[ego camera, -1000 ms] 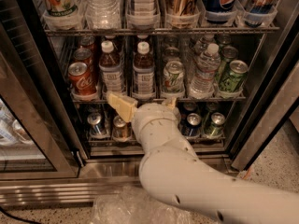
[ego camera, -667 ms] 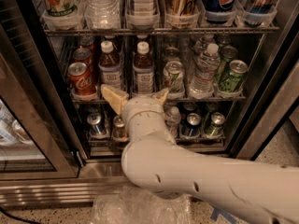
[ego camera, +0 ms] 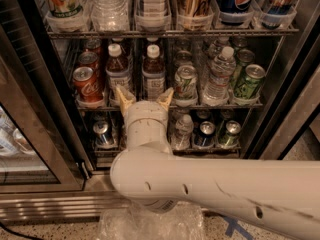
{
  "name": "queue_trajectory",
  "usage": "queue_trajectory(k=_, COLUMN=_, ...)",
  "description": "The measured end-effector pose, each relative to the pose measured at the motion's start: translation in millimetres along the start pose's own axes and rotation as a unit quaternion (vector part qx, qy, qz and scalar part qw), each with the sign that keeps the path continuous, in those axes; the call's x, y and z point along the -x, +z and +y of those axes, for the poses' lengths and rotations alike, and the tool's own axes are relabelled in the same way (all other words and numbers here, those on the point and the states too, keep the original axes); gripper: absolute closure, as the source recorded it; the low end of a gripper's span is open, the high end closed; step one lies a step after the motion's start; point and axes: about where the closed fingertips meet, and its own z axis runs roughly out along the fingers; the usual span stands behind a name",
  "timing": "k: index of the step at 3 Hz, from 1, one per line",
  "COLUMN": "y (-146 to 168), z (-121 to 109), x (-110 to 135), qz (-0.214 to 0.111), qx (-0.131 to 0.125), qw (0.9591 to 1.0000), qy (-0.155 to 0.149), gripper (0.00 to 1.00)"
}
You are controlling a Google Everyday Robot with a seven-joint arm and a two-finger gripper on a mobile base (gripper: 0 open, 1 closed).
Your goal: Pick blue plastic bottle from middle shelf of fridge
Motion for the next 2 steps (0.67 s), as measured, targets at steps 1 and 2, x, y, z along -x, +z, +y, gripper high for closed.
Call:
queue_trajectory(k=1, y=-11.8, z=-11.7, x=-0.7, qz=-0.009, qx=-0.03, qw=0.9995, qy=0.005, gripper=0.2)
queue_trajectory(k=2, y=-12.6, z=-10.4, x=-5.0, qz=-0.011, qx=-0.033, qw=0.9993, qy=0.012, gripper=0.21)
